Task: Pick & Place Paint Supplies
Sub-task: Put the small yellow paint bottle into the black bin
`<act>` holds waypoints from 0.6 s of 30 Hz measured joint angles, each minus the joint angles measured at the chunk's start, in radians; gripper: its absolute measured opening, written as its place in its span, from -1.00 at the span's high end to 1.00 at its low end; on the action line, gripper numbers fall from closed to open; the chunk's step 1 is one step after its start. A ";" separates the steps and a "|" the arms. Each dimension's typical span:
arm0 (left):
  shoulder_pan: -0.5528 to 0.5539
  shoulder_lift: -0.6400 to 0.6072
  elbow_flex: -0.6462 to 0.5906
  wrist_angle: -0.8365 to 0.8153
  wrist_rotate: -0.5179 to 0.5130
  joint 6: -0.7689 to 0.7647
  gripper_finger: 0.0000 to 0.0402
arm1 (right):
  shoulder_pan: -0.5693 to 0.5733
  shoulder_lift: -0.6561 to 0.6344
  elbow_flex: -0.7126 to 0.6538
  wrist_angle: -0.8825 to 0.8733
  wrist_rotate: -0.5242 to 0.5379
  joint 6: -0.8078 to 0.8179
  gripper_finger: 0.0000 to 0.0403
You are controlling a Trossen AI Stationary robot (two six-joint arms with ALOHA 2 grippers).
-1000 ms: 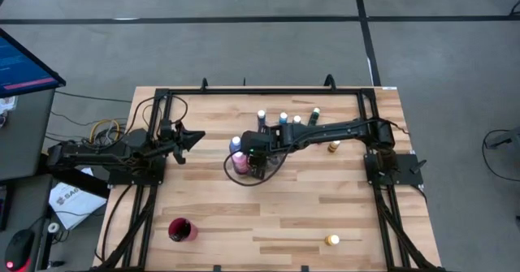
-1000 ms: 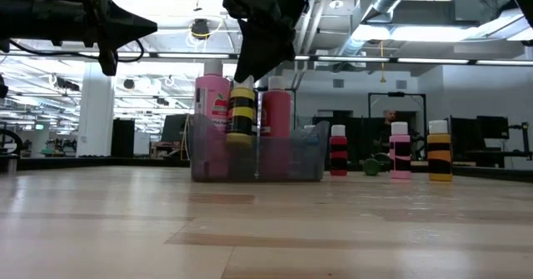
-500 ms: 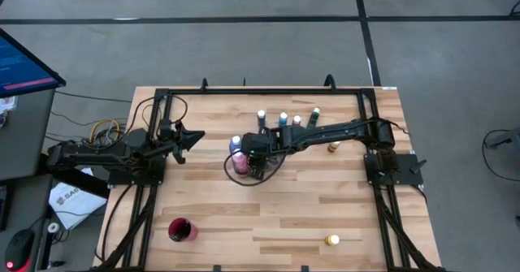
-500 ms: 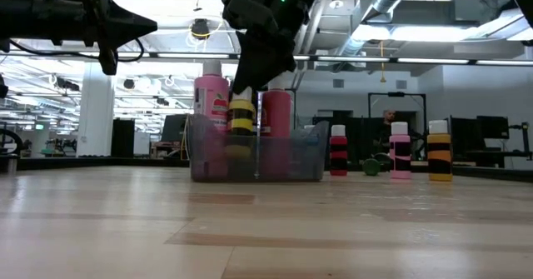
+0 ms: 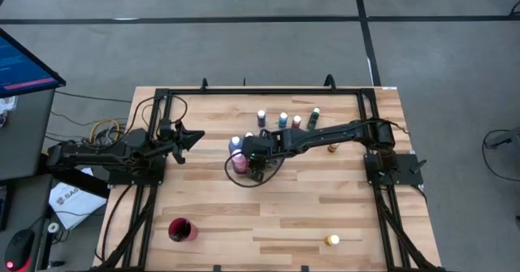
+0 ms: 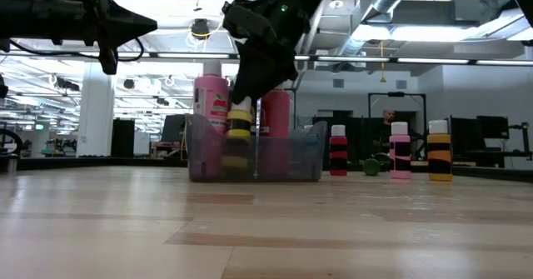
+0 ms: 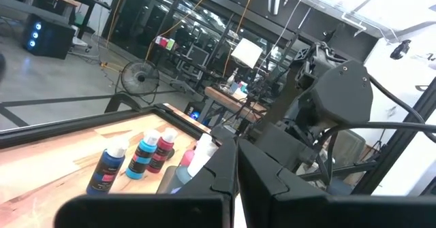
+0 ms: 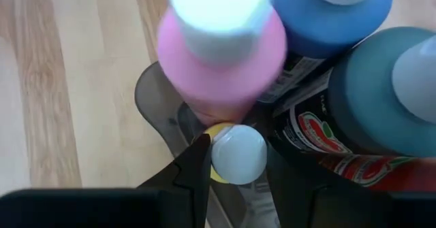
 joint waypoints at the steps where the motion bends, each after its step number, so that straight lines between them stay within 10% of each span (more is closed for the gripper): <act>1: 0.000 0.000 0.000 0.000 0.000 0.000 0.98 | 0.000 0.000 0.000 0.002 0.000 0.000 0.44; 18: 0.000 0.000 0.000 0.000 0.000 0.000 0.98 | 0.000 -0.002 -0.058 0.077 0.000 0.010 0.31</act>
